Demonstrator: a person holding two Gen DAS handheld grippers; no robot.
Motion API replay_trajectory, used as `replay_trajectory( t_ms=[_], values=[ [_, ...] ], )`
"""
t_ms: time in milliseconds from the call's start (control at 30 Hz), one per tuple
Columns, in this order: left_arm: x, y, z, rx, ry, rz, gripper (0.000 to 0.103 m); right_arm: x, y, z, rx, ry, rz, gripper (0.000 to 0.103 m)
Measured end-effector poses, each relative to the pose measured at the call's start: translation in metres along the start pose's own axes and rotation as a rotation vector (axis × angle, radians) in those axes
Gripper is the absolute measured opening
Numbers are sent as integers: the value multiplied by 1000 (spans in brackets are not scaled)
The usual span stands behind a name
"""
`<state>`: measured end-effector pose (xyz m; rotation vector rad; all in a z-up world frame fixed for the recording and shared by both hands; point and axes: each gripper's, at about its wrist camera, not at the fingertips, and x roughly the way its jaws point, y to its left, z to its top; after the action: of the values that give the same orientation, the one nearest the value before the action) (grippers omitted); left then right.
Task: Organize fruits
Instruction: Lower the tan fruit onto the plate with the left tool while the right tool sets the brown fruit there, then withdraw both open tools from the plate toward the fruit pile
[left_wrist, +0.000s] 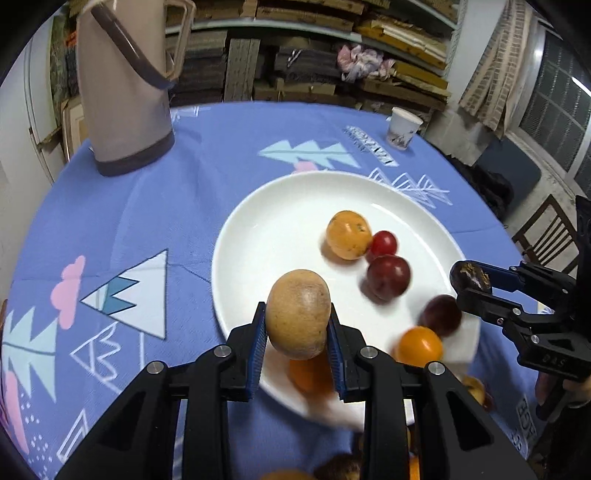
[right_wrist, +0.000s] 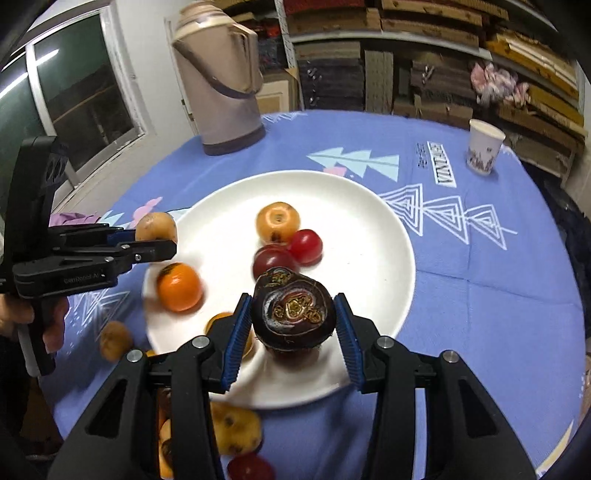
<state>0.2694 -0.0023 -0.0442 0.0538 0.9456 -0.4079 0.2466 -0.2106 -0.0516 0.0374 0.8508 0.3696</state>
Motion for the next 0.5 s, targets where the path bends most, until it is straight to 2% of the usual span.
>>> replay_trajectory(
  t_ms=[100,133,167,200,233,300,400,500],
  values=[
    [10,3,3,-11,12,2,30,12,-6,3,25,11,0,45],
    [11,4,4,-18,17,-1,31,14,-8,3,33,10,-2,50],
    [11,5,4,-31,23,1,41,14,-9,4,42,8,-4,61],
    [10,5,4,-40,28,8,67,14,-11,4,57,-4,-4,65],
    [6,5,4,-47,11,5,70,10,-15,4,81,-24,0,66],
    [-6,3,1,-31,-28,7,72,4,-18,4,96,-26,4,66],
    [-20,-1,-5,5,-44,44,72,-16,-15,-4,84,-51,-11,69],
    [-31,-2,-15,14,-43,45,74,-36,-11,-14,69,-83,-30,81]
  ],
)
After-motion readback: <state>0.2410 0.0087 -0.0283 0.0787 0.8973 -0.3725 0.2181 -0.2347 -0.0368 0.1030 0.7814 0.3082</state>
